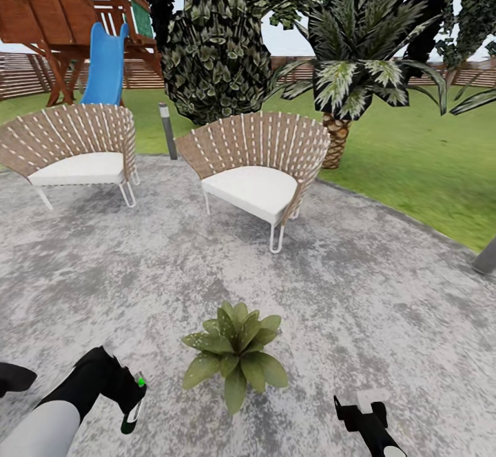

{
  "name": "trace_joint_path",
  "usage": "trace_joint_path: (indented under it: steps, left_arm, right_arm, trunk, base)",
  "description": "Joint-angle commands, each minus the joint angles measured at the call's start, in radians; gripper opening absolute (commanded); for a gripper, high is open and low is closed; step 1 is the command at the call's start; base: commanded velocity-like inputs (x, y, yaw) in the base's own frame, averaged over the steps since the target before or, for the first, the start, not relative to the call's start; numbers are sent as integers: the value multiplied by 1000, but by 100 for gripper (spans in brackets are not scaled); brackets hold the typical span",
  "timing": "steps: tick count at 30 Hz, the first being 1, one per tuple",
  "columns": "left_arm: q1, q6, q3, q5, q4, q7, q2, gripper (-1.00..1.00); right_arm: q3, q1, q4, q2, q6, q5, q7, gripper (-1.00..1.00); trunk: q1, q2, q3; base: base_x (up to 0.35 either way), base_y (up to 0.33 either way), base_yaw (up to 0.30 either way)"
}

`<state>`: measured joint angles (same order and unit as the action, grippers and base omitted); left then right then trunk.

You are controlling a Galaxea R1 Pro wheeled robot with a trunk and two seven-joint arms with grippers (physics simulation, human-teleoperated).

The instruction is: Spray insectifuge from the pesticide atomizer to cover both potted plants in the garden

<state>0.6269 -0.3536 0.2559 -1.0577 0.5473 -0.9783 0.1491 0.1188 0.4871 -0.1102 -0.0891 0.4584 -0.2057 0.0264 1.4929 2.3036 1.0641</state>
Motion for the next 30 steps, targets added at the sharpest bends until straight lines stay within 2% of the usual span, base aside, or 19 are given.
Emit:
trace_joint_path:
  steps: [1,10,22,25,26,30]
  left_arm:
    - [1,-11,6,-1,0,6,-2,-100]
    - [1,-17,5,-2,-4,16,-3,-100]
    - [1,-16,3,2,0,19,-5,-100]
    - [1,-16,3,3,-2,19,-7,-100]
    - [1,-21,4,-2,4,19,-18,-100]
    - [16,-62,-1,-11,5,-32,-25,-100]
  right_arm:
    - [7,1,1,1,3,-11,3,100]
    - [7,1,1,0,3,-11,3,100]
    - [7,1,0,-1,3,-11,2,100]
    - [7,0,0,0,3,-11,2,100]
    - [7,1,0,0,3,-11,1,100]
    - [7,1,1,0,3,-11,1,100]
  trunk:
    - [0,0,1]
    - [0,0,1]
    - [0,0,1]
    - [0,0,1]
    - [0,0,1]
    - [0,0,2]
  base:
    - [-2,-1,273]
    - [149,0,85]
    - [9,0,1]
    - [0,0,0]
    - [0,0,168]
    - [0,0,171]
